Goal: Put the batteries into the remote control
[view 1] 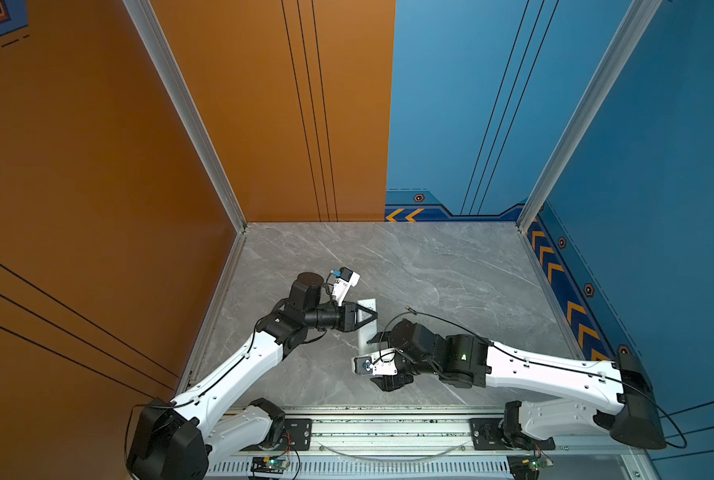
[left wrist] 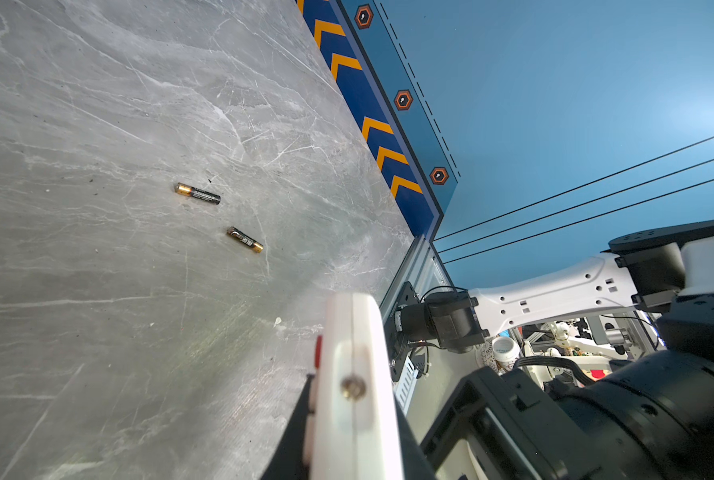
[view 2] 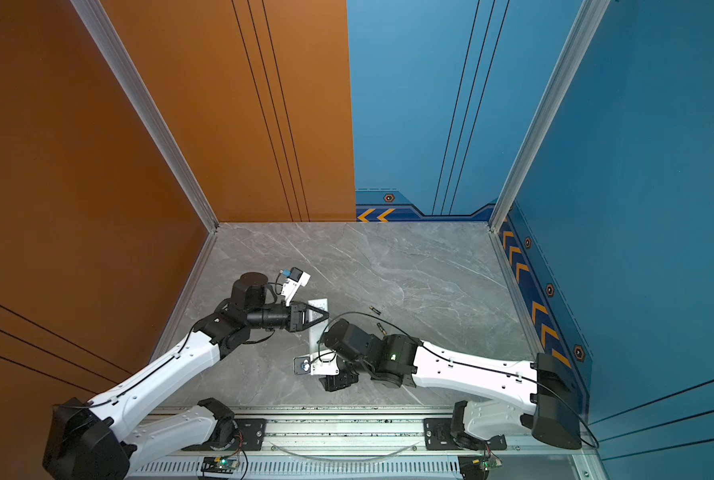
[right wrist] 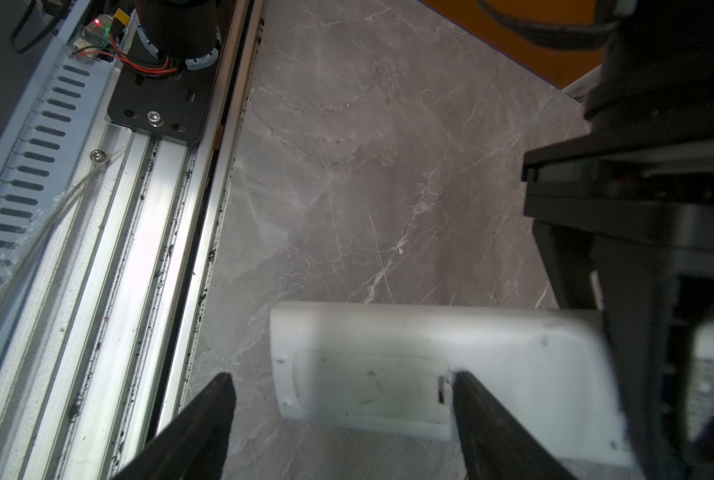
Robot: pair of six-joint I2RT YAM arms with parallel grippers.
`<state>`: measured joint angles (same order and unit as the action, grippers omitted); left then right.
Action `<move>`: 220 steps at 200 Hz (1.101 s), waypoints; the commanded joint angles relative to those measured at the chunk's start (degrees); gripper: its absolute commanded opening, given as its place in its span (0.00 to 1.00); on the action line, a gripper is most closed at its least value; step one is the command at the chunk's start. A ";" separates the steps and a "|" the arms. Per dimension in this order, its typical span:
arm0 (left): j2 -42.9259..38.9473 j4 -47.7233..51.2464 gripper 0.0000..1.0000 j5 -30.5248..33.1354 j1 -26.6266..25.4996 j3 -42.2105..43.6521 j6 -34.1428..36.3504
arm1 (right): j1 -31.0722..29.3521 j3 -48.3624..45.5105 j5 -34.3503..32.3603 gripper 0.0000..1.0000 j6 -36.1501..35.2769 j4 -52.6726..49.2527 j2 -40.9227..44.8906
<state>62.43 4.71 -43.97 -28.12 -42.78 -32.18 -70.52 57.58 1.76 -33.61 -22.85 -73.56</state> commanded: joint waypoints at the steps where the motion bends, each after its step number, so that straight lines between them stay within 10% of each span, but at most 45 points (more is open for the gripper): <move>1: -1.52 -2.30 0.00 -2.09 0.19 -2.22 0.08 | -0.66 0.34 2.99 0.79 1.20 -2.69 -1.41; 220: -0.29 0.90 0.00 0.07 0.10 -2.63 2.46 | -1.85 0.25 3.38 0.77 1.39 -4.79 1.41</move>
<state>62.46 7.14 -43.97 -28.12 -42.83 -30.96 -71.40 57.60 2.85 -33.04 -23.73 -73.36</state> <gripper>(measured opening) 0.207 0.772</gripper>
